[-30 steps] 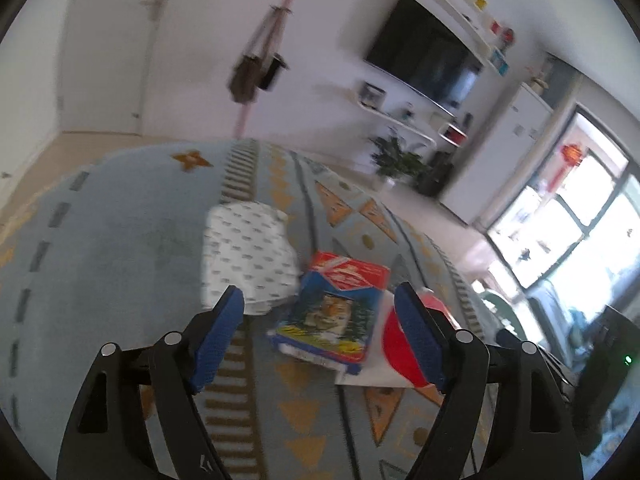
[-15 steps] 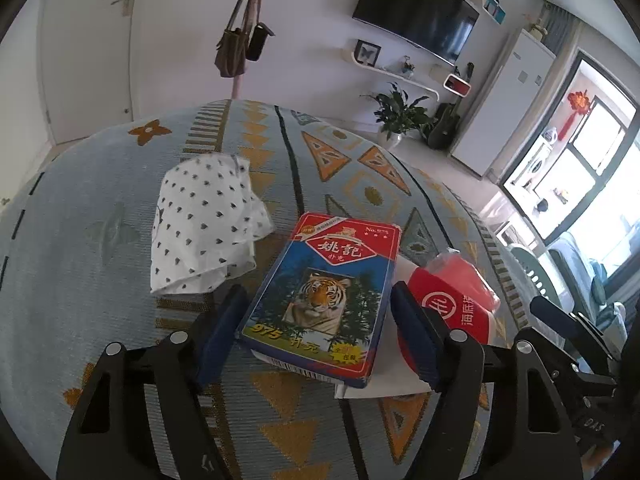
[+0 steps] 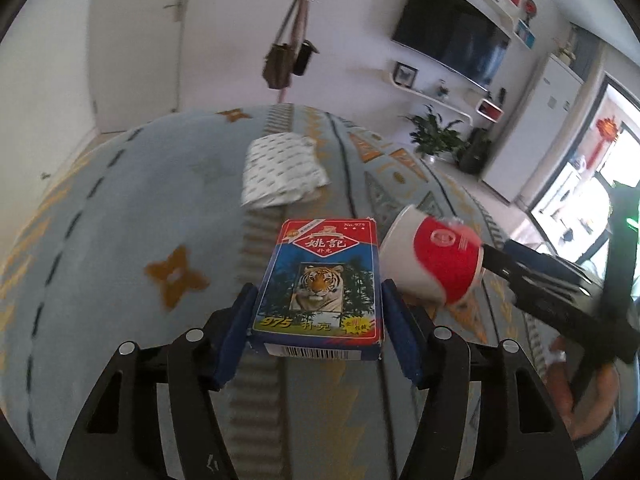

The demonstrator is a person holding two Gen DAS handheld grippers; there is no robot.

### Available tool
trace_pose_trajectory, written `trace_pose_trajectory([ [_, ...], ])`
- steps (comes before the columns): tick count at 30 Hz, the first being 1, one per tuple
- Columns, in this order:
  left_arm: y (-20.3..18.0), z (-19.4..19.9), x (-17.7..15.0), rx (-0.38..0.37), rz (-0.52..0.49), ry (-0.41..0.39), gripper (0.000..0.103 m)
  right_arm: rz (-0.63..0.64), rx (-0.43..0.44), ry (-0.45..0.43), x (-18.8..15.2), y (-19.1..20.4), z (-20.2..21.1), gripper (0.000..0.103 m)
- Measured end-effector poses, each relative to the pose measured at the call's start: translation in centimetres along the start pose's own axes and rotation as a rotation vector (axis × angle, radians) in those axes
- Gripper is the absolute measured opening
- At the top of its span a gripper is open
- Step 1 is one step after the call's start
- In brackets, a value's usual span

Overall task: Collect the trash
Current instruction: 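Grasp the tiger-print card box with the left tool while the right tool grasps the pink packet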

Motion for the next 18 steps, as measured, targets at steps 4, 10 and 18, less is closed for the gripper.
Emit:
trace_pose_trajectory([
  [4, 0.2, 1.9, -1.1, 0.115, -0.046, -0.013, 0.06, 0.019, 0.058, 0.057, -0.8, 1.0, -1.6, 0.054],
  [10, -0.2, 1.5, -1.8, 0.121, -0.068, 0.037, 0.06, 0.027, 0.043, 0.079, -0.6, 1.6, -2.6, 0.054],
  [18, -0.9, -0.4, -0.9, 0.172, -0.104, 0.078, 0.071, 0.051, 0.017, 0.083, -0.7, 2.0, -3.0, 0.038],
])
Point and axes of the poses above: each gripper's, at about its wrist camera, not at the fingertips, and z roughly against the way its jaws point, y to its left, x to its top, the point moved 4 cm from there along -z, roughly the way its jaws point, and after that the axes turned 5 degrees about -y, right-handed, at the moved point
